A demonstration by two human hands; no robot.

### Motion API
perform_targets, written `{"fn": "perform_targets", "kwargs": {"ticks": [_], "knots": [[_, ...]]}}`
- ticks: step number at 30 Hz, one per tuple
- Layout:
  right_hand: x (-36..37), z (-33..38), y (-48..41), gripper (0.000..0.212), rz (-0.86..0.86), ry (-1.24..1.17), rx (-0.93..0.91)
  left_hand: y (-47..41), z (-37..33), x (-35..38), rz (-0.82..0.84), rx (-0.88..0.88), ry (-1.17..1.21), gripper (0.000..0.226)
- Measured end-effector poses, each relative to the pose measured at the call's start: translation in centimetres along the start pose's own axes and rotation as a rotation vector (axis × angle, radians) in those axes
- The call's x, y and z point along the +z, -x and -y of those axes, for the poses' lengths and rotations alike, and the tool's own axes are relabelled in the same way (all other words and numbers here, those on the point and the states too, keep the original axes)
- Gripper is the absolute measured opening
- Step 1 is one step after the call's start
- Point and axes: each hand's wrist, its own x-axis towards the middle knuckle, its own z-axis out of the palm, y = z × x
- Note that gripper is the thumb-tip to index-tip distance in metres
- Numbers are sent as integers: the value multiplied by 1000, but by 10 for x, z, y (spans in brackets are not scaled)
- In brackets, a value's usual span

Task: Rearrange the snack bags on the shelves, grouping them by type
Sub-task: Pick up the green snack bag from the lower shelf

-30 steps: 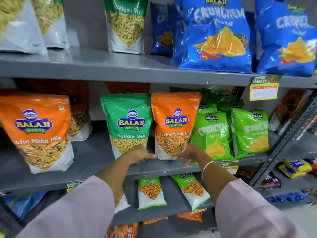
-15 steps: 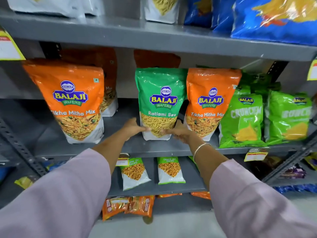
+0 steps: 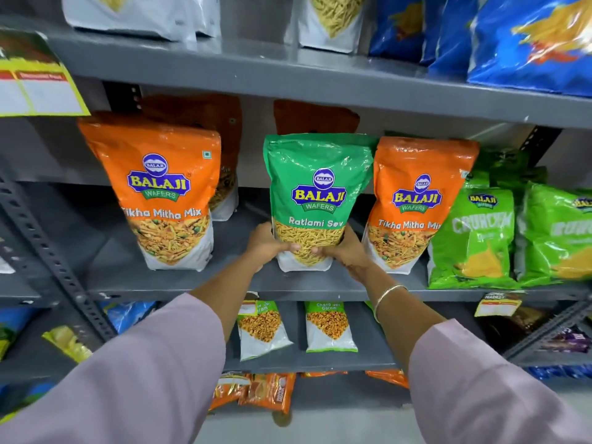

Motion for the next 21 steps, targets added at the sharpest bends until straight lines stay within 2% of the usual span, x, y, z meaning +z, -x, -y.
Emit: {"fn": "perform_targets", "kwargs": {"ticks": [9, 15, 21], "knots": [[31, 9, 37, 88, -29, 116, -13, 43, 5, -36, -35, 34, -60, 55], [40, 38, 82, 83, -58, 76, -100, 83, -21, -57, -16, 136, -49, 62], [26, 95, 129, 86, -59, 76, -157, 114, -70, -68, -1, 234, -124, 43]]}}
